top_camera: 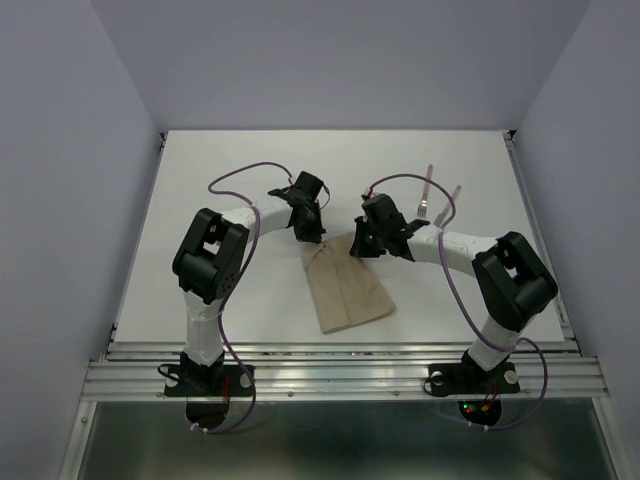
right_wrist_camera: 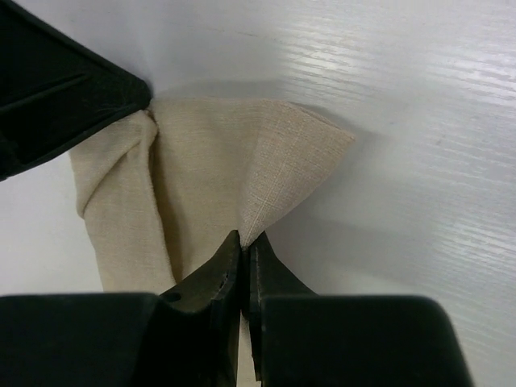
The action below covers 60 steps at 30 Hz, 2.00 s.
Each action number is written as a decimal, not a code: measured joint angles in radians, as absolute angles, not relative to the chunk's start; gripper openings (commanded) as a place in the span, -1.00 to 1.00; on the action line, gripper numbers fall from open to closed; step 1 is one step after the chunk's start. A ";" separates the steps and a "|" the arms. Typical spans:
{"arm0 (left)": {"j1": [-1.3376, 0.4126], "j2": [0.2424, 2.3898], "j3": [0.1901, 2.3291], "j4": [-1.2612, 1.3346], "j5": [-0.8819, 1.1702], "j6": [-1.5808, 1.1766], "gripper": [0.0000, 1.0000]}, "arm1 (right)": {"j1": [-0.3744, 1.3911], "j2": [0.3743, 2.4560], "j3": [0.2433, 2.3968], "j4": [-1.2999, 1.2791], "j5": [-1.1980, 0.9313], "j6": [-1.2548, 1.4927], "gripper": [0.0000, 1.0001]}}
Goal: Fold the napkin into a case and place the utensils inside
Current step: Fold the 2/3-rectangle-folded napkin at the center of the board.
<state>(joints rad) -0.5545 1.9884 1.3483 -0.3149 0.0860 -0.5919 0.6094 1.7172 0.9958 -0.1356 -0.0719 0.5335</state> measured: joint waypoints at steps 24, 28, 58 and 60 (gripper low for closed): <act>-0.554 1.983 1.334 -0.301 0.102 -0.628 -1.00 | 0.767 1.861 1.208 -0.176 -0.067 0.579 -0.99; -0.554 1.979 1.328 -0.295 0.100 -0.638 -1.00 | 0.767 1.901 1.217 -0.177 -0.067 0.593 -0.99; -0.391 1.744 1.275 -0.356 0.132 -0.631 -1.00 | 0.776 1.952 1.212 -0.111 0.007 0.670 -0.99; -0.389 1.729 1.248 -0.357 0.123 -0.629 -1.00 | 0.776 1.951 1.210 -0.109 0.007 0.670 -0.99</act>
<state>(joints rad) -0.3885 1.7290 1.2480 -0.3569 0.1226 -0.6292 0.7761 1.9511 1.2102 -0.1093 0.0074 0.6704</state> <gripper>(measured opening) 0.024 0.079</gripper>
